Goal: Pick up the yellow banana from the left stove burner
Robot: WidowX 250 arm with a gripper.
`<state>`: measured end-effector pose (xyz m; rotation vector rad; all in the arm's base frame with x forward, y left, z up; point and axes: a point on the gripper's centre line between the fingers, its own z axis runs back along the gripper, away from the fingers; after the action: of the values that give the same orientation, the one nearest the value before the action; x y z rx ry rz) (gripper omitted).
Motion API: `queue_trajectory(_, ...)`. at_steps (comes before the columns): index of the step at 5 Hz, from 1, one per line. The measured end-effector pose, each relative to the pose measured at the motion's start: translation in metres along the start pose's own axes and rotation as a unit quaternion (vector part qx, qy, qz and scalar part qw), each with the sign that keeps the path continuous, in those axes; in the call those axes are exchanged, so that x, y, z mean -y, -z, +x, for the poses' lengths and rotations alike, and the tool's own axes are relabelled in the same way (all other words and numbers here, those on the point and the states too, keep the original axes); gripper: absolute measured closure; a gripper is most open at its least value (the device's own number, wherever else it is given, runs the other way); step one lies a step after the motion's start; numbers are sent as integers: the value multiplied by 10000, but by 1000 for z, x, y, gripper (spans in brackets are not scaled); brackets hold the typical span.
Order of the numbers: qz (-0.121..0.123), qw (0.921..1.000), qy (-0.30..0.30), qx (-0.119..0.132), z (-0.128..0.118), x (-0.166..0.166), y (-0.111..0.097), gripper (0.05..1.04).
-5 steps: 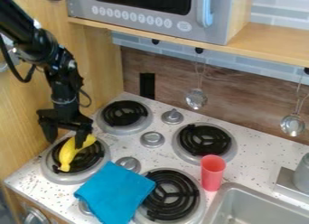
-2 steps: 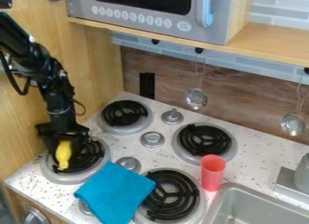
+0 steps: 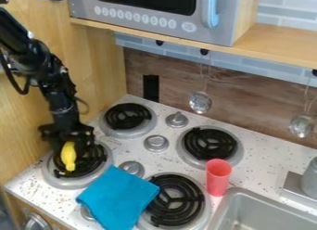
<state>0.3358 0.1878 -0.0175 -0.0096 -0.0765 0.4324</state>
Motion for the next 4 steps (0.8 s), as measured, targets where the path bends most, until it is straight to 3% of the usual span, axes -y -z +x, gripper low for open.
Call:
queue_trajectory(1, -184, 9997, 161, -14, 3, 25, -18, 486)
queue_trajectory(2, -176, 9990, 400, 7, 8, 57, -24, 486)
queue_trajectory(4, 478, 9889, 1288, 566, 8, 130, -19, 486)
